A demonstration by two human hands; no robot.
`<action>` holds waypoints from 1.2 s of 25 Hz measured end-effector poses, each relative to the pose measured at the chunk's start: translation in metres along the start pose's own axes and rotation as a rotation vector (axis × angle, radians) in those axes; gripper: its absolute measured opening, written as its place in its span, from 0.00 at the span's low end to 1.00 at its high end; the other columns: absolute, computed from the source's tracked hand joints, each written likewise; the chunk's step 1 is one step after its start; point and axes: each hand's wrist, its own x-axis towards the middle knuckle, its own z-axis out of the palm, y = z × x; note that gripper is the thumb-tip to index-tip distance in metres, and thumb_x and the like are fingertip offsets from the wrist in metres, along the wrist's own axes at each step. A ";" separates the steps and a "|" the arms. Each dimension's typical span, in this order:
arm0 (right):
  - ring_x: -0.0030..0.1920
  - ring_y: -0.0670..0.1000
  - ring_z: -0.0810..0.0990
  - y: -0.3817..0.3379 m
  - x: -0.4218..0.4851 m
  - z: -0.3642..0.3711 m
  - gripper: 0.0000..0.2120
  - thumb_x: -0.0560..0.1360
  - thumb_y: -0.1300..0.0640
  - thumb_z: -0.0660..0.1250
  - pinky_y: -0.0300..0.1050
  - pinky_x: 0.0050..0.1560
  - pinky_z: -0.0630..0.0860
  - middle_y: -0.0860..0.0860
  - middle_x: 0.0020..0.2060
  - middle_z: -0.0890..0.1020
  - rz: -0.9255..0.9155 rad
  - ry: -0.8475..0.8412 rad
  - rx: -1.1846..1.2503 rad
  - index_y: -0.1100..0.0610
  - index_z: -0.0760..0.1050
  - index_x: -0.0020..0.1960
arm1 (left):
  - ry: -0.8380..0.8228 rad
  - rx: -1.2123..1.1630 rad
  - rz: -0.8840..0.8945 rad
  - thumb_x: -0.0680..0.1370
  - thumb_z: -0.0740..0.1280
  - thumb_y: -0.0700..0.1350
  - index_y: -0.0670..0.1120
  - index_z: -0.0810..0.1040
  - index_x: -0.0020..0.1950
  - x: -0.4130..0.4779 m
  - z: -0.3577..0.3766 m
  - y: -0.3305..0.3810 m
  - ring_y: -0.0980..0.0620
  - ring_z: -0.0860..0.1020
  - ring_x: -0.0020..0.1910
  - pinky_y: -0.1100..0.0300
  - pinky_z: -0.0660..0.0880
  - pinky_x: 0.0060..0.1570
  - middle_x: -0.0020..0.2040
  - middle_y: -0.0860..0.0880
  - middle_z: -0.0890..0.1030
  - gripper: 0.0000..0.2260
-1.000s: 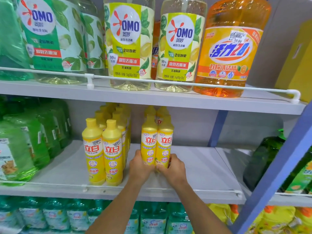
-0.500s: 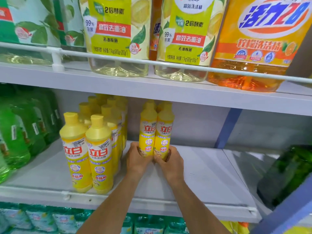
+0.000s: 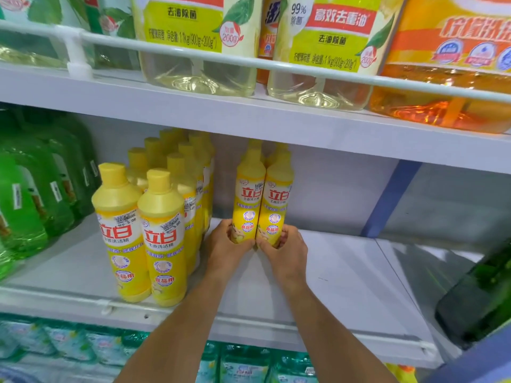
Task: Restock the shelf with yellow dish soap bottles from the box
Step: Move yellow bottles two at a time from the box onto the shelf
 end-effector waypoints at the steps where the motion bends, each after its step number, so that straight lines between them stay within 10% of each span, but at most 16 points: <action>1: 0.49 0.45 0.82 0.000 0.000 0.000 0.24 0.64 0.43 0.81 0.37 0.48 0.78 0.44 0.49 0.82 0.002 0.005 0.001 0.47 0.75 0.54 | -0.007 -0.019 0.010 0.63 0.83 0.52 0.52 0.78 0.59 -0.001 0.000 0.001 0.57 0.82 0.47 0.66 0.78 0.45 0.51 0.56 0.83 0.28; 6: 0.48 0.38 0.82 -0.005 -0.002 -0.005 0.22 0.68 0.46 0.80 0.25 0.44 0.73 0.41 0.48 0.83 -0.015 -0.015 0.083 0.43 0.73 0.56 | 0.019 -0.117 0.010 0.66 0.82 0.42 0.51 0.76 0.56 -0.001 -0.001 -0.001 0.63 0.82 0.46 0.74 0.74 0.40 0.48 0.56 0.82 0.24; 11: 0.48 0.41 0.83 -0.002 -0.002 -0.003 0.23 0.68 0.47 0.81 0.27 0.45 0.75 0.43 0.50 0.84 -0.013 0.011 0.082 0.47 0.76 0.58 | 0.008 -0.105 0.026 0.66 0.82 0.44 0.52 0.78 0.56 0.003 0.003 -0.007 0.57 0.84 0.49 0.62 0.80 0.49 0.51 0.54 0.84 0.23; 30: 0.50 0.42 0.83 0.000 0.000 -0.002 0.23 0.68 0.46 0.80 0.30 0.47 0.76 0.43 0.51 0.84 -0.011 0.003 0.115 0.48 0.77 0.59 | 0.072 -0.077 0.042 0.66 0.82 0.47 0.54 0.75 0.55 0.001 0.005 -0.004 0.57 0.82 0.46 0.66 0.77 0.46 0.49 0.55 0.82 0.23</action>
